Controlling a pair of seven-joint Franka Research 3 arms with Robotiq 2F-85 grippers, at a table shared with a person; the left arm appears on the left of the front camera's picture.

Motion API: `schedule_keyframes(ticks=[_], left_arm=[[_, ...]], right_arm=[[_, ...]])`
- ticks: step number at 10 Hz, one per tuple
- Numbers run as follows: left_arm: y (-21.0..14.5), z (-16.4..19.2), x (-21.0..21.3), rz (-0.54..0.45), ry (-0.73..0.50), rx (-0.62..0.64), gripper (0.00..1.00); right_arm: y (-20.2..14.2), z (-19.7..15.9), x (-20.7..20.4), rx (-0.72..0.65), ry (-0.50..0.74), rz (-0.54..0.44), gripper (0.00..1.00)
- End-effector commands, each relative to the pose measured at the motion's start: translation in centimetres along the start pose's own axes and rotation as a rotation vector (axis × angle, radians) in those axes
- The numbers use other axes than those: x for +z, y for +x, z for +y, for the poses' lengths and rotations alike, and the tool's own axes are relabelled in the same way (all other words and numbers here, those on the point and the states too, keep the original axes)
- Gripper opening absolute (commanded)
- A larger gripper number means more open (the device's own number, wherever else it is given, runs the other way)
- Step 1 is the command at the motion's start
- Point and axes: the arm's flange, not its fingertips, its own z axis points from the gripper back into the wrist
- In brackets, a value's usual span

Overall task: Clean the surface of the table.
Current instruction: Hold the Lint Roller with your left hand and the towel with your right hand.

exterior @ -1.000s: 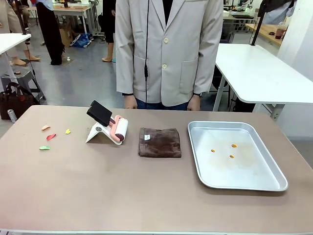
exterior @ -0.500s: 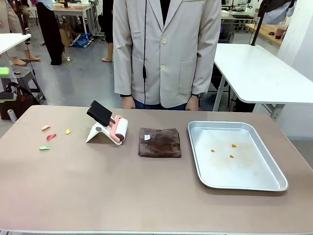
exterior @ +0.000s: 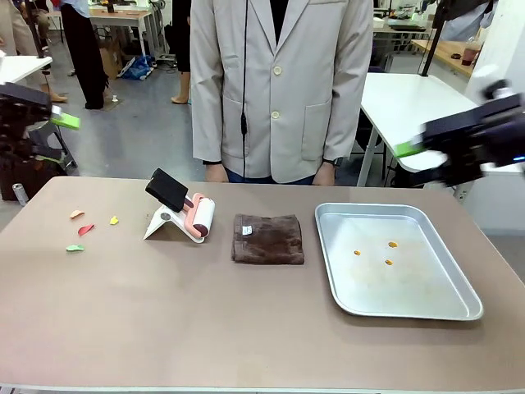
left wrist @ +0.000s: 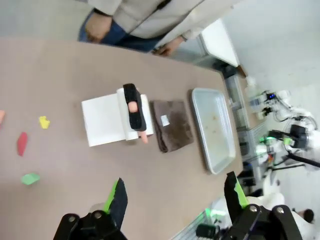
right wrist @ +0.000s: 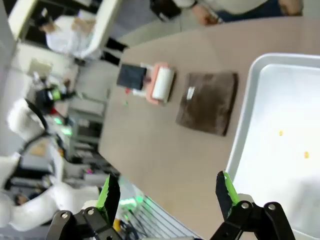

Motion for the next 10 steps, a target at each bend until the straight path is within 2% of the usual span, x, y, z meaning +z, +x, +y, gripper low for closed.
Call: schedule_keyframes(ticks=[1, 4, 6, 7, 10], left_arm=[[3.1, -0.5, -3.0, 0.15, 0.081, 0.01, 1.0], [5.8, -0.8, -7.7, 0.263, 0.156, -0.002, 1.0], [6.7, -0.7, -9.7, 0.313, 0.192, -0.028, 1.0], [7.1, -0.6, -10.5, 0.326, 0.218, -0.047, 1.0], [7.8, 0.1, -12.3, 0.374, 0.263, -0.064, 1.0]], right_arm=[[0.7, 2.4, -5.9, 0.068, -0.123, 0.123, 1.0], [-0.4, 6.0, -15.8, 0.146, -0.351, 0.319, 1.0], [-1.5, 7.5, -20.5, 0.015, -0.562, 0.302, 1.0], [-2.0, 7.6, -21.9, -0.018, -0.617, 0.287, 1.0], [-2.2, 7.0, -22.3, -0.095, -0.658, 0.271, 1.0]])
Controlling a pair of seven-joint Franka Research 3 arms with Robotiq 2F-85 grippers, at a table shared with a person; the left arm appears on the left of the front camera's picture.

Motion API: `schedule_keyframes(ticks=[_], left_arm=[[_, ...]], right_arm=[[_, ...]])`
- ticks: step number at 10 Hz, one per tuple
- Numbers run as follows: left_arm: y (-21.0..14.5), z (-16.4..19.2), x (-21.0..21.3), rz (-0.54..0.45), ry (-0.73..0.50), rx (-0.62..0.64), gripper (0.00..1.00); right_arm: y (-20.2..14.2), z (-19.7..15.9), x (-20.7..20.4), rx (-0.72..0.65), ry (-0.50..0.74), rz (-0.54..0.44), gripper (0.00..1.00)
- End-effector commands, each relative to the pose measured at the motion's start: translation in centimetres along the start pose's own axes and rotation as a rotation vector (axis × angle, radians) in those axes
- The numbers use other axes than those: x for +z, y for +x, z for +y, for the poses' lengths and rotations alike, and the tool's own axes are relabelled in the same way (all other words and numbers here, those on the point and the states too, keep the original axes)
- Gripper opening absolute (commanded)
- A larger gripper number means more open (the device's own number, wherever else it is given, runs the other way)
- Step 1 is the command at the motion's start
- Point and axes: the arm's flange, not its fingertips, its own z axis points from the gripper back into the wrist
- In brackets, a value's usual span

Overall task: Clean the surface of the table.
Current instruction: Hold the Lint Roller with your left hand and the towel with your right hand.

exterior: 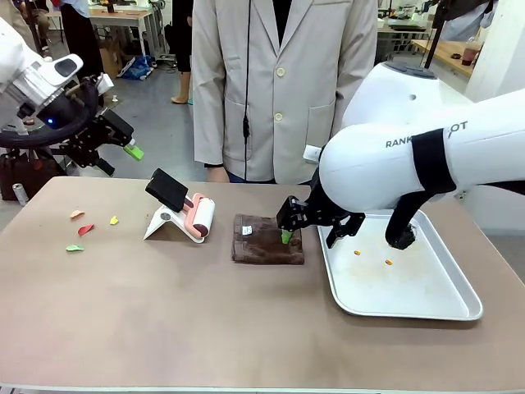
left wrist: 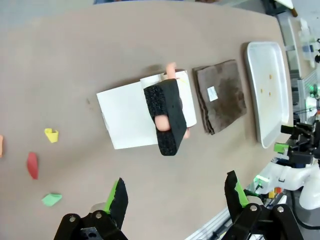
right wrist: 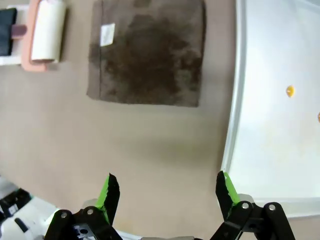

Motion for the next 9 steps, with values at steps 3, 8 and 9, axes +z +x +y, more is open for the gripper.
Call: schedule_keyframes(ticks=[3, 8, 9], left_arm=[[0.3, 0.3, -0.4, 0.007, 0.001, 0.002, 1.0], [0.1, -1.4, -2.5, 0.006, -0.013, -0.031, 1.0], [0.4, -1.7, -2.9, -0.014, -0.012, -0.021, 1.0]], right_arm=[[0.3, -0.2, 0.3, -0.03, 0.002, 0.002, 1.0], [2.9, -0.2, -0.6, -0.037, 0.011, -0.026, 1.0], [4.3, 0.1, -1.4, -0.046, -0.014, -0.04, 1.0]])
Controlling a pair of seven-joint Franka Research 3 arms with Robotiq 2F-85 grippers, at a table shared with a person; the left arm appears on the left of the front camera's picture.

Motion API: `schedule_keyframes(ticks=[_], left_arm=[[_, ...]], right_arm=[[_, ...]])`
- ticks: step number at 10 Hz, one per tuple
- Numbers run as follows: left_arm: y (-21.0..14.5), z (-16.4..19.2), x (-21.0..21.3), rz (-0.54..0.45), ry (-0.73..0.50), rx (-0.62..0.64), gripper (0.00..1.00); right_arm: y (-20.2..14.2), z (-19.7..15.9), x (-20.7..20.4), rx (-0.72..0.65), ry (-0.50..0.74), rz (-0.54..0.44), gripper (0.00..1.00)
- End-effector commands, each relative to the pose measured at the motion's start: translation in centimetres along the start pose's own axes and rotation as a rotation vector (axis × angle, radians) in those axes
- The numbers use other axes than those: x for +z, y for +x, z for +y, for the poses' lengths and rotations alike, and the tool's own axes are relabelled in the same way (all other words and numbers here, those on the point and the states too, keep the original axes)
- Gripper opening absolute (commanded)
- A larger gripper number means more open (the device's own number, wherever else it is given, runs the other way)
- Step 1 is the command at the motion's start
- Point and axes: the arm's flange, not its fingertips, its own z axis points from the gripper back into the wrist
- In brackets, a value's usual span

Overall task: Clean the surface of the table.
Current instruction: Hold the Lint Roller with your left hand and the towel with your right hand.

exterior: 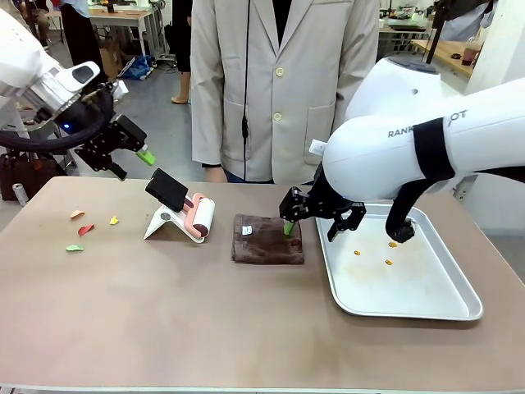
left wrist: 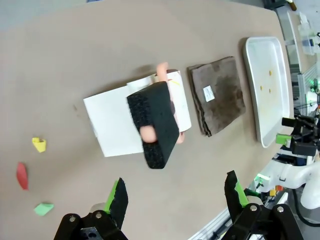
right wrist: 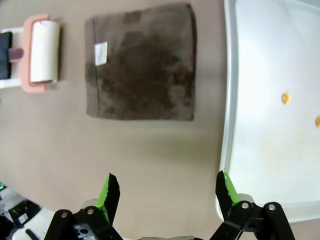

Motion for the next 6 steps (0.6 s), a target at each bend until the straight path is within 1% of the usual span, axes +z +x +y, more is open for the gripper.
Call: schedule_keyframes(ticks=[1, 2, 4, 6], left_arm=[[-0.1, -0.4, -1.0, -0.028, -0.005, 0.017, 1.0], [0.1, -0.1, -1.4, -0.039, 0.009, 0.042, 1.0], [0.6, 0.6, -2.4, -0.011, 0.006, 0.074, 1.0], [1.2, 1.4, -3.7, -0.005, -0.01, 0.095, 1.0]], right_arm=[[3.0, 1.5, -2.0, 0.04, -0.034, -0.002, 1.0], [3.9, 2.0, -2.6, 0.065, -0.034, -0.004, 1.0], [5.4, 2.4, -4.0, 0.091, -0.018, 0.0, 1.0], [6.4, 3.0, -5.9, 0.089, -0.009, 0.031, 1.0]])
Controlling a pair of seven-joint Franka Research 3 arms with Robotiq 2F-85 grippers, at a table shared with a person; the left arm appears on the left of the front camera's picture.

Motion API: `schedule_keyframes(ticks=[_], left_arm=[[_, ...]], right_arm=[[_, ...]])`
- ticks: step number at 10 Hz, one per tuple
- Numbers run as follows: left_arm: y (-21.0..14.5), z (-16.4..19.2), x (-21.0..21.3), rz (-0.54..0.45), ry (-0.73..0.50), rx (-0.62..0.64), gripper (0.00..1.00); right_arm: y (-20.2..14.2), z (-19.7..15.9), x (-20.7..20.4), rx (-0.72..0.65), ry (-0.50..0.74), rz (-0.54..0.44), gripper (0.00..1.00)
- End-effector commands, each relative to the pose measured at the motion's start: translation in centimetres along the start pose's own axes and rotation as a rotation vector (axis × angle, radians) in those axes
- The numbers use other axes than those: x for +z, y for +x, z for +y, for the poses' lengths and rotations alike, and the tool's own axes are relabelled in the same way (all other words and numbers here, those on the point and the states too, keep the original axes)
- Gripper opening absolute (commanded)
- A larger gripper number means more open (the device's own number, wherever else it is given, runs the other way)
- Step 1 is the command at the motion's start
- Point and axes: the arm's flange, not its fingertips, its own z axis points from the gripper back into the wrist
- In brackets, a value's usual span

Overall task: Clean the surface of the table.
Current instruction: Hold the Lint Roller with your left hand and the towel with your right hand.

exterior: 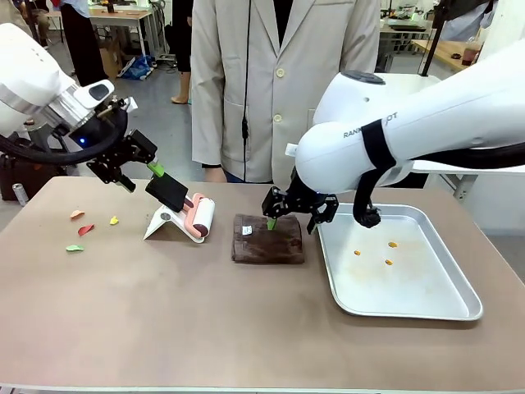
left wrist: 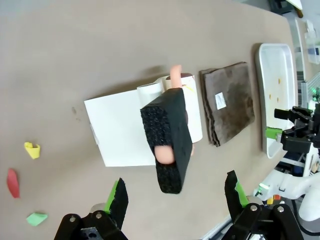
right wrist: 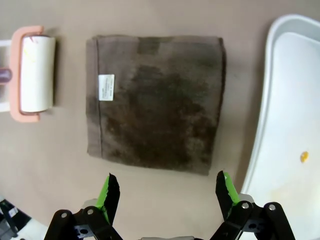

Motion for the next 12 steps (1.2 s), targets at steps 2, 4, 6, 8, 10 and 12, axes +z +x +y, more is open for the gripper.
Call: schedule_keyframes(ticks=[2, 4, 6, 8, 10, 12], left_arm=[[1.0, 0.6, -1.3, -0.004, -0.036, 0.043, 1.0], [1.1, 0.8, -1.8, -0.008, -0.063, 0.036, 1.0], [1.4, 1.2, -2.0, -0.009, -0.085, 0.033, 1.0], [1.7, 1.4, -2.6, -0.018, -0.122, 0.035, 1.0], [1.5, 1.7, -3.3, -0.013, -0.154, 0.035, 1.0], [1.2, 2.0, -3.5, -0.014, -0.162, 0.052, 1.0]], right_arm=[[2.0, 1.1, -2.3, 0.025, -0.068, -0.017, 1.0], [3.2, 1.1, -4.1, 0.016, -0.135, -0.018, 1.0], [3.7, 0.8, -4.8, -0.009, -0.148, -0.006, 1.0], [4.4, 0.7, -5.5, -0.049, -0.205, -0.028, 1.0], [5.2, 0.9, -5.9, -0.077, -0.221, -0.018, 1.0], [5.6, 0.8, -6.6, -0.084, -0.222, 0.01, 1.0]])
